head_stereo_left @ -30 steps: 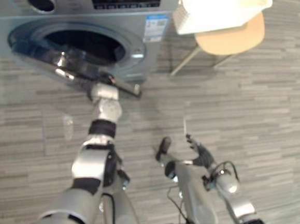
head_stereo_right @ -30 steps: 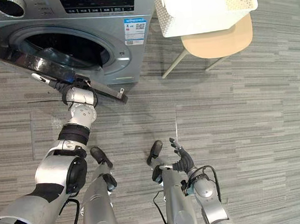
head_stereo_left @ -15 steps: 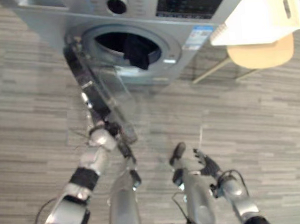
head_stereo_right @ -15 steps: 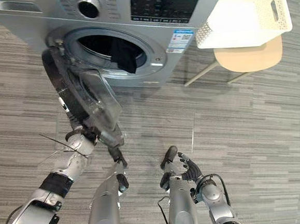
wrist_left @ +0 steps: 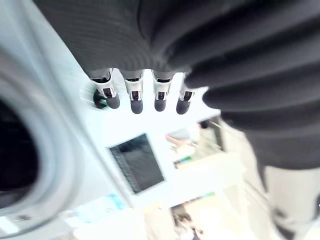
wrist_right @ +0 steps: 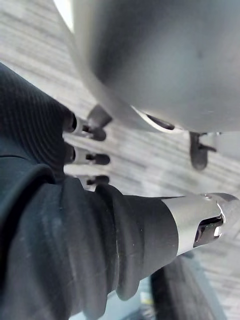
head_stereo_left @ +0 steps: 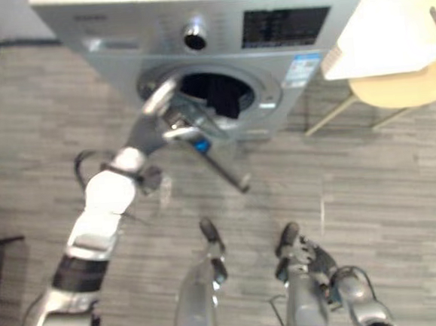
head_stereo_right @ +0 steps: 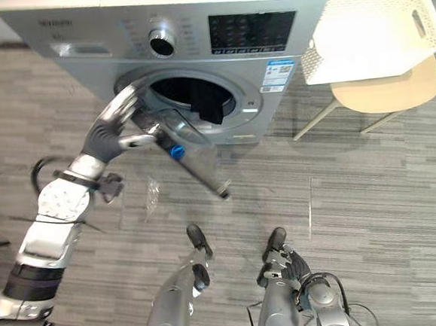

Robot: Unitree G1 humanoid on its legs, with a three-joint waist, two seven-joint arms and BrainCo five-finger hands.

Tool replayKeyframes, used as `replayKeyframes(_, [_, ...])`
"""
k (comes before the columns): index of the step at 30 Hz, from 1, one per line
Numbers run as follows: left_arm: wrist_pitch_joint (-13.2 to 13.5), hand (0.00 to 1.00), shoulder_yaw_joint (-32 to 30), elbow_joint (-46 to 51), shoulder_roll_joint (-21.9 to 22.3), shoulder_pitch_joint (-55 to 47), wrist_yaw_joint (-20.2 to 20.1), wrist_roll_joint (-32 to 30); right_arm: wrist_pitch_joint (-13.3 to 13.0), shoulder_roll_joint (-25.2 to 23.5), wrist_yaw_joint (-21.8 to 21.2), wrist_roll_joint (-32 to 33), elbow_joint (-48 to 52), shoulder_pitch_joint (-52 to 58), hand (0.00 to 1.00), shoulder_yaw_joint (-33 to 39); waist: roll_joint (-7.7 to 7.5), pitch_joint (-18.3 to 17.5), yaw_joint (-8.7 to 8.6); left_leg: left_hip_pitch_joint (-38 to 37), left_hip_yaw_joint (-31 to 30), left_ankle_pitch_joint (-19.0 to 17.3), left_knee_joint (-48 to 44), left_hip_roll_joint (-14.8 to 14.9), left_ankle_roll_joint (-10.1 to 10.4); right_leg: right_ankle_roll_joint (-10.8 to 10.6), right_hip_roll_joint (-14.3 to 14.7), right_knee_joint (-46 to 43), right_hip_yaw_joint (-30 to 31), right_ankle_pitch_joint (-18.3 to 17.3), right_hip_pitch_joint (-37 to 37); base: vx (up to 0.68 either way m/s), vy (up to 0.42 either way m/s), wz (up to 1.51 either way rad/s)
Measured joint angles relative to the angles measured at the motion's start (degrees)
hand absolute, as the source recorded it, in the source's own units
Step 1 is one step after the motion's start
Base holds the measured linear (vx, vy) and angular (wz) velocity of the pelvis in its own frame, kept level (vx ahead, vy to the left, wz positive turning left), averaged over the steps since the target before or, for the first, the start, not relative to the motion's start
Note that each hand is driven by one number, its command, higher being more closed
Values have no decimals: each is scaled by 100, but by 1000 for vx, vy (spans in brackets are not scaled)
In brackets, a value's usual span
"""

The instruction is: Pick up the laundry basket with both hands and put the clothes into the washing machine.

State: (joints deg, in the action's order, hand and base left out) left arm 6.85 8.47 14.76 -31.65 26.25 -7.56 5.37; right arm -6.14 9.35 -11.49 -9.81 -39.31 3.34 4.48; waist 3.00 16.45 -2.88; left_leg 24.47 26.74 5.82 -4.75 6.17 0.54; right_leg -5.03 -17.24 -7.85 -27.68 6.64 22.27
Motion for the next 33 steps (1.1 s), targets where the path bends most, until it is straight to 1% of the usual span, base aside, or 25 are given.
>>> replayKeyframes(2, [50, 0, -6, -3, 17, 211, 7, -341, 7, 10, 4, 0, -27, 14, 0, 7, 17, -10, -84, -152, 1, 9, 82, -4, 16, 4, 46, -6, 148, -3, -6, 3, -31, -41])
replayKeyframes(3, [48, 0, -4, -13, 55, 262, 2, -471, 11, 17, 11, 0, -30, 77, 0, 24, 70, -42, -144, -196, -22, 39, 168, -3, 61, 21, 74, -4, 155, -15, -7, 3, -36, -33])
replayKeyframes(5, [45, 0, -5, -89, 152, 259, -5, -611, 37, 22, 12, 2, -47, 126, 0, 138, 118, -72, -137, -297, -76, 132, 379, -19, 192, 45, 118, 1, 150, -33, -9, 35, -45, -10])
replayKeyframes(7, [5, 0, -9, -238, 217, 239, -14, -609, 48, 49, 12, -3, -75, 130, 0, 155, 161, -99, -120, -328, -218, 219, 514, -16, 277, 75, 162, -27, 93, -76, -14, 42, -53, 6])
replayKeyframes(9, [-18, 0, -24, -479, 243, 154, -54, -608, 54, 68, 11, -14, -72, 123, 0, 183, 205, -127, -101, -366, -295, 332, 642, -2, 247, 94, 198, -82, 40, -126, -14, 41, -55, 9])
replayKeyframes(10, [-44, 0, -51, -763, 281, 32, -113, -609, 98, 63, 10, -18, -63, 103, 0, 184, 208, -129, -99, -434, -298, 371, 714, -3, 219, 91, 193, -163, 40, -177, -14, 45, -34, 3])
replayKeyframes(12, [-177, 0, -105, -1274, 431, -292, -151, -608, 152, 48, 8, -18, 12, 100, 0, 183, 216, -134, -104, -480, -297, 394, 725, -5, 187, 72, 173, -274, 58, -224, -9, 73, -43, -1])
replayKeyframes(14, [-429, 0, -65, -1909, 620, -864, -453, -587, 226, 51, -1, -28, 107, 97, 0, 181, 216, -134, -127, -501, -257, 393, 729, 7, 186, 46, 143, -363, 116, -291, 47, 79, -49, -5])
replayKeyframes(15, [-479, 0, 9, -2047, 642, -1012, -516, -566, 254, 55, -2, -35, 138, 97, 0, 178, 216, -134, -123, -500, -234, 393, 729, 14, 186, 55, 133, -399, 138, -309, 81, 75, -50, -12])
replayKeyframes(17, [-608, 0, 315, -2416, 749, -1621, -778, -492, 273, 63, -6, -47, 268, 77, 0, 167, 210, -134, -112, -497, -56, 390, 751, 22, 188, 57, 143, -418, 274, -313, 210, 70, -44, -23])
replayKeyframes(19, [-661, 0, 442, -2490, 917, -1934, -917, -497, 273, 93, -7, -49, 318, 66, 0, 148, 208, -133, -113, -495, 47, 365, 753, 36, 204, 59, 164, -406, 373, -310, 286, 56, -43, -29])
replayKeyframes(20, [-658, 0, 488, -2490, 1069, -2094, -994, -531, 273, 117, -9, -54, 321, 57, 0, 128, 205, -131, -117, -496, 111, 355, 752, 66, 196, 69, 203, -384, 433, -310, 317, 56, -60, -29])
replayKeyframes(21, [-650, 0, 487, -2492, 1241, -2189, -997, -622, 274, 121, -9, -54, 321, 64, 0, 128, 204, -130, -142, -502, 148, 352, 752, 107, 200, 103, 244, -368, 445, -331, 320, 40, -57, -22])
replayKeyframes(22, [-640, 0, 485, -2501, 1313, -2216, -991, -692, 275, 122, -9, -55, 320, 67, 0, 128, 204, -130, -145, -512, 160, 352, 752, 129, 201, 124, 268, -368, 453, -344, 320, 32, -72, -17])
replayKeyframes(23, [-610, 0, 460, -2554, 1460, -2258, -973, -892, 272, 124, -9, -55, 320, 68, 0, 128, 200, -128, -143, -540, 169, 352, 752, 180, 201, 140, 316, -370, 471, -356, 313, 33, -69, -16])
replayKeyframes(25, [-493, 0, 137, -2852, 1823, -2286, -879, -1162, 265, 127, -7, -55, 315, 67, 0, 127, 198, -130, -129, -593, 163, 339, 738, 244, 215, 183, 338, -434, 472, -429, 291, 38, -70, -10])
replayKeyframes(26, [-452, 0, -176, -3204, 2083, -2292, -701, -1290, 265, 126, -5, -95, 296, 79, 0, 125, 186, -122, -126, -599, 131, 274, 576, 297, 245, 190, 348, -519, 446, -511, 233, 38, -69, 3])
replayKeyframes(28, [-457, 0, -549, -3687, 2324, -2357, -437, -1288, 277, 131, 3, -157, 240, 119, 0, 123, 178, -117, -109, -598, -30, 95, 165, 400, 212, 170, 337, -703, 320, -660, 41, 77, -111, 29])
replayKeyframes(29, [-458, 0, -821, -3913, 2471, -2568, -173, -1271, 289, 138, 46, -157, 237, 190, 0, 112, 176, -116, -89, -632, -239, -108, -248, 499, 192, 157, 295, -954, 121, -897, -238, 103, -128, 57])
replayKeyframes(30, [-451, 0, -899, -3964, 2500, -2681, -89, -1268, 289, 138, 62, -157, 237, 224, 0, 114, 168, -116, -74, -648, -359, -185, -397, 523, 215, 146, 262, -1047, 32, -1005, -360, 111, -133, 90])
replayKeyframes(31, [-445, 0, -966, -4066, 2521, -2883, 94, -1190, 289, 143, 147, -150, 229, 236, 0, 98, 147, -113, 14, -673, -440, -227, -592, 523, 197, 128, 167, -1249, -264, -1213, -635, 71, -57, 134])
replayKeyframes(32, [-406, 0, -1081, -4146, 2580, -3050, 223, -1105, 293, 166, 166, -147, 92, 271, 0, 98, 106, -125, 78, -645, -285, -267, -689, 520, 46, 107, -9, -1323, -721, -1381, -932, 48, -30, 155])
replayKeyframes(33, [-383, 0, -1146, -4188, 2589, -3145, 307, -1061, 301, 180, 205, -146, -10, 284, 0, 101, 113, -160, 89, -615, -97, -431, -856, 562, -173, 121, -72, -1328, -985, -1445, -1100, 76, 52, 196])
